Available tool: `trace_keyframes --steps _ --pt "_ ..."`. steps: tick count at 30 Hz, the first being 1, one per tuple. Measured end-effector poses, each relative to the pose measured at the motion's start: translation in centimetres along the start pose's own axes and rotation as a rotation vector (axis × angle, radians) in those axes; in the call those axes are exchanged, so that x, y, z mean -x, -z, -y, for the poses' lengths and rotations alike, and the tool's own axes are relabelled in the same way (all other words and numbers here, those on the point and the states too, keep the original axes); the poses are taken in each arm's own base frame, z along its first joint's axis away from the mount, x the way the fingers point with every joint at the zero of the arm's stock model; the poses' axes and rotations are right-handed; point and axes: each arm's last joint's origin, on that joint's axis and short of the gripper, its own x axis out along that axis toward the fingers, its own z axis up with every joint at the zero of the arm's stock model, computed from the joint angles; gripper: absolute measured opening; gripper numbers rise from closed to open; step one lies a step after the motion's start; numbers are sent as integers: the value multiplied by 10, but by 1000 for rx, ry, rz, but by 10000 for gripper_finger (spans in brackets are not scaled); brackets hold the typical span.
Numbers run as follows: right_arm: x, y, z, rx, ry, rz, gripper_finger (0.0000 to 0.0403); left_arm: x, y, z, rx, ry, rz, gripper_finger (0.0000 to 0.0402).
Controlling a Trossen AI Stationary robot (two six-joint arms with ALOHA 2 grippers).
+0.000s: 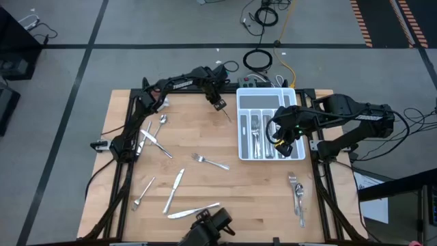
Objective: Sort silverware
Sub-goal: Put the silver fork into the silverware tray
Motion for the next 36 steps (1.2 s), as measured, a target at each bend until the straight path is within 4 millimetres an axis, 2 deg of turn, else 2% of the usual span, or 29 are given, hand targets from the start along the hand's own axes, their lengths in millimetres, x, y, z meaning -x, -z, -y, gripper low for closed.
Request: trace_keyframes --steps 3,6,9,11,12,15,17,19,21,24,26,29,32,36 --pt "0 0 0 -5 0 0 0 -7 1 0 2 4 -23 0" --pt "0 0 0 -6 -4 1 0 -5 3 4 7 10 -41 0" --pt "0 0 0 -3 -4 1 0 -4 14 7 22 34 -158 0" --pt "0 0 0 -1 -4 1 0 -3 31 9 38 53 -325 0" --pt "0 0 0 -1 -4 2 0 -2 33 10 29 65 -354 0" --pt "0 0 0 7 -4 0 0 9 49 18 6 84 -524 0" --pt "0 0 -1 31 -5 -1 0 20 44 24 -20 81 -456 0" --pt "0 1 -1 51 -6 -1 0 44 38 30 -36 77 -361 0" --pt "0 1 -1 65 -5 0 0 64 23 31 -48 49 -156 0" --pt "0 1 -1 71 -6 0 0 70 -1 27 -38 -25 108 0" --pt "0 1 -1 69 -6 0 0 72 -10 22 3 -28 206 0" --pt "0 1 -1 59 -6 -1 0 55 -12 15 38 0 193 0" --pt "0 1 -1 71 -7 -1 0 24 -10 8 60 -6 130 0" --pt "0 0 -1 81 -10 3 0 11 -13 5 104 13 141 0"
